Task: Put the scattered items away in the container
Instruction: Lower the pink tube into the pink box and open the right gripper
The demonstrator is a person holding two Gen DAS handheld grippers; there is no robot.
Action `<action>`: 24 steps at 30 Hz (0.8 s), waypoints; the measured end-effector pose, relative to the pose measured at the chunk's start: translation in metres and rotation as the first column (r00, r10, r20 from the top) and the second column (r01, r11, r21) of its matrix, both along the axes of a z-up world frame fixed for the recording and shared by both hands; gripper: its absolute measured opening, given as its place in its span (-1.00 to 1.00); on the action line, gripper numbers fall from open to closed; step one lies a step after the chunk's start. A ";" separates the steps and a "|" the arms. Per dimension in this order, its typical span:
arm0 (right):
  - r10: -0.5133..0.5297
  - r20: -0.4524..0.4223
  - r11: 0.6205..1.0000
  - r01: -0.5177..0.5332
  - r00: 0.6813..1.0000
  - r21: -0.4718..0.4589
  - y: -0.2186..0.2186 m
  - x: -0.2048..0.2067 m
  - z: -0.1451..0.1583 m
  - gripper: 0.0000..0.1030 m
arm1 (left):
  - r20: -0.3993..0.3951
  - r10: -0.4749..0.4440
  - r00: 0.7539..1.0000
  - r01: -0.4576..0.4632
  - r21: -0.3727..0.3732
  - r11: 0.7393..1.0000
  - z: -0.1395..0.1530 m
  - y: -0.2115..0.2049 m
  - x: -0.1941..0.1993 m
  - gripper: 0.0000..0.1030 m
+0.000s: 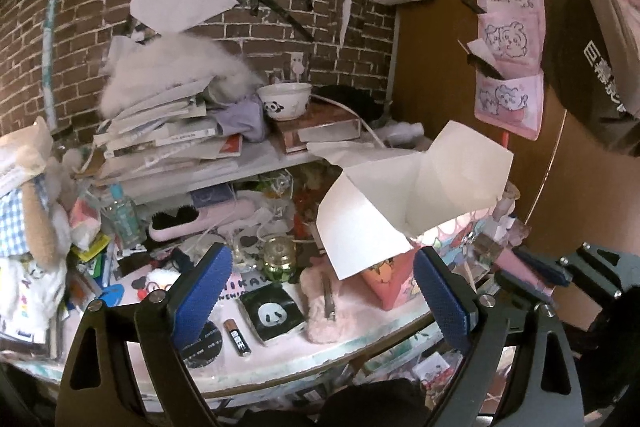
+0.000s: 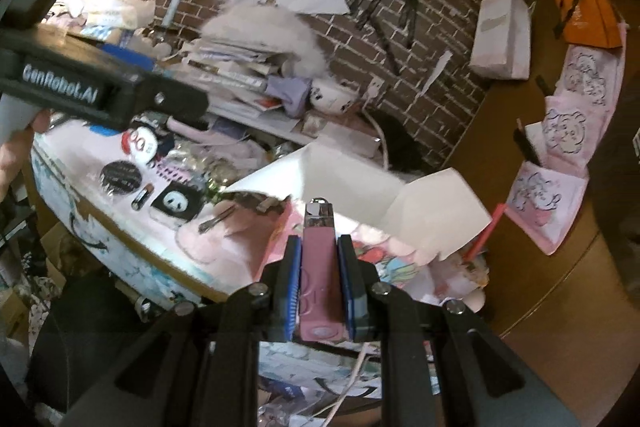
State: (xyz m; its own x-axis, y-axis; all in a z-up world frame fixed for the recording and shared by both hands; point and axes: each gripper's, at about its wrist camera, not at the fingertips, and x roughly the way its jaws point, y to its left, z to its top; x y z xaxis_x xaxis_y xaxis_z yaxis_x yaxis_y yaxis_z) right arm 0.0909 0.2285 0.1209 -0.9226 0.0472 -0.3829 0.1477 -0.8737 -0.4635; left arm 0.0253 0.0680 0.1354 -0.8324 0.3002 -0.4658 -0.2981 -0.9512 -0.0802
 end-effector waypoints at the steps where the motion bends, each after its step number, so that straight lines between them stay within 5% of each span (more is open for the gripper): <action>1: -0.004 -0.007 1.000 0.004 1.000 0.000 0.001 -0.001 0.003 -0.71 | -0.001 0.003 1.000 -0.003 -0.003 1.000 0.000 0.000 0.000 0.77; 14: -0.076 -0.021 0.997 0.076 0.997 -0.024 0.017 -0.082 0.030 -0.71 | 0.015 0.038 0.999 -0.038 -0.011 0.999 -0.010 -0.009 -0.010 0.77; 24: -0.105 0.189 0.990 0.119 0.976 -0.069 0.021 -0.180 0.006 -0.71 | 0.024 0.045 0.999 -0.044 -0.029 0.999 -0.019 -0.011 -0.017 0.77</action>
